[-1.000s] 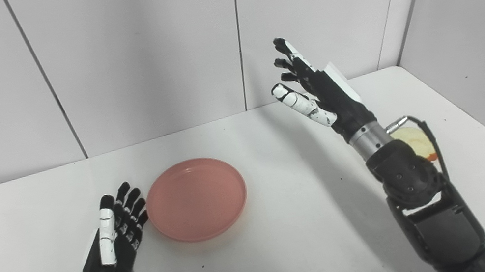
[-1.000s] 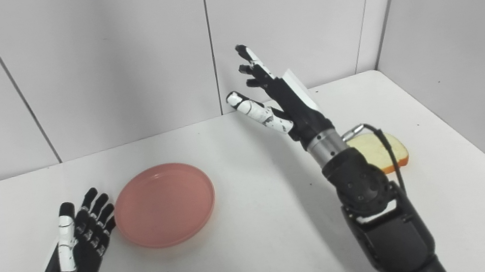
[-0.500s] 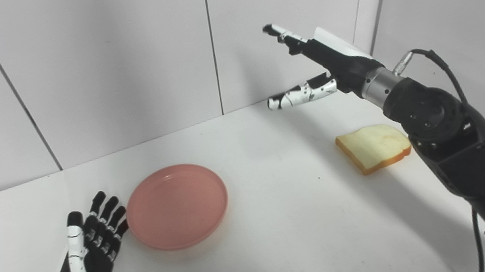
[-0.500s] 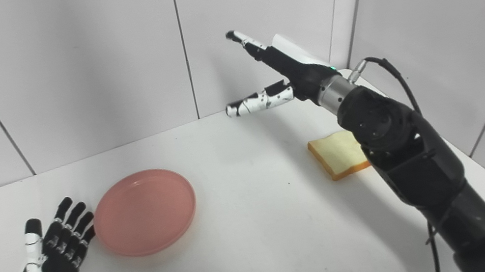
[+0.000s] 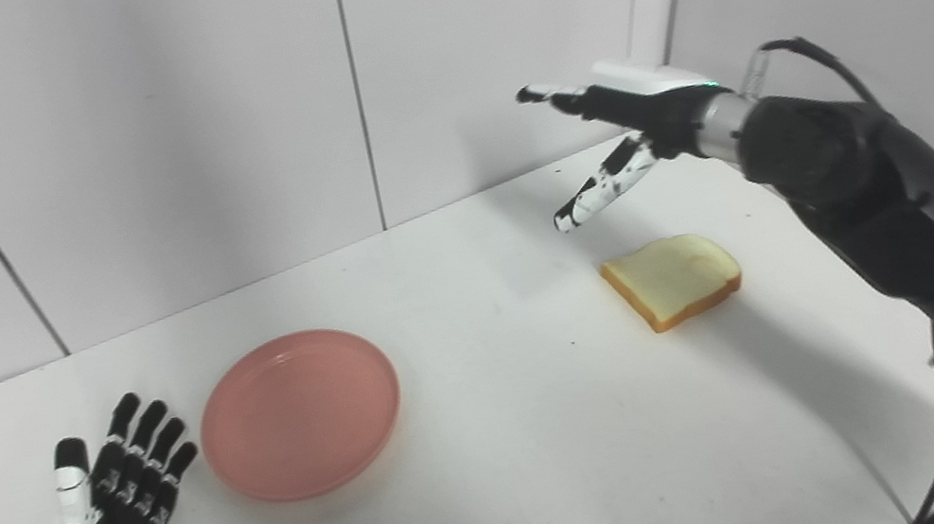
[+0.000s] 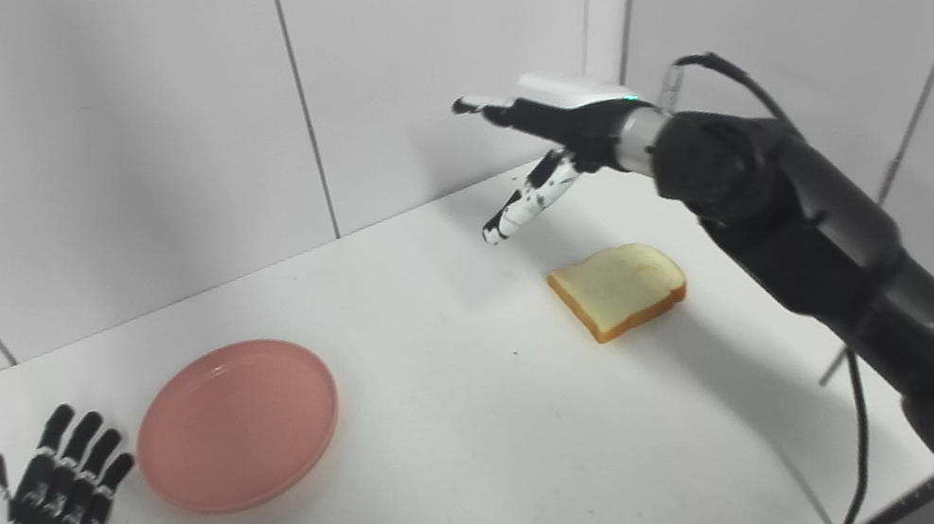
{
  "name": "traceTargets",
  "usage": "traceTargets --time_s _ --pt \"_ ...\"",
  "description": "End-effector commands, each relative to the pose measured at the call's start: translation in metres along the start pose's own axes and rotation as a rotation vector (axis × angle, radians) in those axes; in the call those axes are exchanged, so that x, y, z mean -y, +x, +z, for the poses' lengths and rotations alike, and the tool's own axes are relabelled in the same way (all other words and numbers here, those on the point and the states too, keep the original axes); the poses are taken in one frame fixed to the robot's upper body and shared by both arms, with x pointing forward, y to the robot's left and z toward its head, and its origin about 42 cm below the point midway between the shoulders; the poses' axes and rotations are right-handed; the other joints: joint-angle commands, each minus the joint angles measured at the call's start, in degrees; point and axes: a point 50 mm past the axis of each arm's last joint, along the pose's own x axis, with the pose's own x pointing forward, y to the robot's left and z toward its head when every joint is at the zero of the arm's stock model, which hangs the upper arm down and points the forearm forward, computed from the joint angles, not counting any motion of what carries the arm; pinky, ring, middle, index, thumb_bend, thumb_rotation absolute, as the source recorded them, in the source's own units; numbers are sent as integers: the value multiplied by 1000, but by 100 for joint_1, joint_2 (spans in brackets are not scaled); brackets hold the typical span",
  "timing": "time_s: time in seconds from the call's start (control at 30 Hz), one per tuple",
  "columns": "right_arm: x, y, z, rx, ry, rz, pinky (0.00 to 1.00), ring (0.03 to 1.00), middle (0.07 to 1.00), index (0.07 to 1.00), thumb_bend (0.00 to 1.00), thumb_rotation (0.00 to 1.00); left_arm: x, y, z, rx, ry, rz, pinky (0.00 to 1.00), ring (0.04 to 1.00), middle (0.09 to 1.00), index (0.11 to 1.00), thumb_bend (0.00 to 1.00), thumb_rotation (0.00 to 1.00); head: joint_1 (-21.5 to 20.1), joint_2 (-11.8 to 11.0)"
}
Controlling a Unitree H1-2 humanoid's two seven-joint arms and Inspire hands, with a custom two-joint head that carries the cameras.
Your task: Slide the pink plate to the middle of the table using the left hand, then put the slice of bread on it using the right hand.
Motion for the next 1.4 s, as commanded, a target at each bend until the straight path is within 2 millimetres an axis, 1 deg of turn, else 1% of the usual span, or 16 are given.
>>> traceTargets --time_s 0.0,0.1,0.13,0.17,0.23,0.33,0.47,0.57,0.63,0.8,0.97,1.03,1.07,1.17,1.23,1.37 --pt "29 -8 1 -24 -57 -47 887 975 993 999 1000 319 -9 -8 -13 -68 -21 35 958 969 976 968 806 940 5 2" --pt "29 -8 -2 -43 -90 -12 886 973 995 1000 1000 290 -11 -8 -12 -69 -17 30 983 983 987 982 808 948 -36 49" --pt "28 -7 -4 -48 -95 -2 896 975 996 1000 1000 263 -11 -9 -11 -70 -15 35 983 982 985 981 806 950 -43 61" --pt "28 -7 -6 -55 -101 12 914 986 999 1000 1000 260 -11 -9 -11 -70 -14 36 975 980 983 977 805 951 -46 73" --pt "27 -5 -12 -93 -125 48 917 992 1000 1000 1000 261 -10 -10 -9 -69 -10 37 971 978 981 975 803 951 -33 93" --pt "22 -3 -18 -128 -173 77 910 993 1000 1000 1000 305 -11 -11 -8 -63 -13 41 963 971 973 969 805 944 -34 148" --pt "11 1 -24 -161 -243 107 931 1000 1000 1000 1000 377 -12 -12 -2 -62 -17 55 984 972 971 972 800 952 -48 178" --pt "4 6 -27 -177 -250 144 957 1000 1000 1000 1000 381 -12 -12 0 -63 -17 58 996 978 975 977 796 959 -51 196" --pt "-1 9 -30 -195 -237 163 970 1000 1000 1000 1000 365 -11 -13 0 -63 -18 58 1000 980 973 978 789 963 -51 196" --pt "-14 12 -34 -227 -223 211 948 1000 1000 1000 1000 329 -10 -13 2 -64 -15 57 999 979 976 982 794 964 -39 232" --pt "-21 13 -36 -243 -237 230 943 1000 1000 1000 1000 312 -10 -14 4 -65 -11 56 1000 984 980 985 790 974 -72 253" --pt "-25 14 -39 -244 -249 230 933 1000 1000 1000 1000 311 -11 -14 4 -64 -6 51 1000 989 987 991 786 980 -72 253" --pt "-27 14 -41 -244 -256 230 912 1000 1000 1000 1000 324 -11 -14 4 -65 -3 50 1000 996 995 996 789 981 -72 253" --pt "-34 17 -44 -265 -289 238 887 997 1000 1000 1000 337 -10 -14 4 -65 -9 48 1000 988 987 991 792 971 -53 271" --pt "-36 18 -47 -276 -285 246 870 1000 1000 1000 1000 311 -10 -14 4 -65 -7 49 1000 990 988 994 787 977 -53 271" --pt "-35 18 -50 -278 -310 255 880 1000 1000 1000 1000 320 -10 -14 4 -62 3 42 1000 995 993 998 784 984 -48 306"
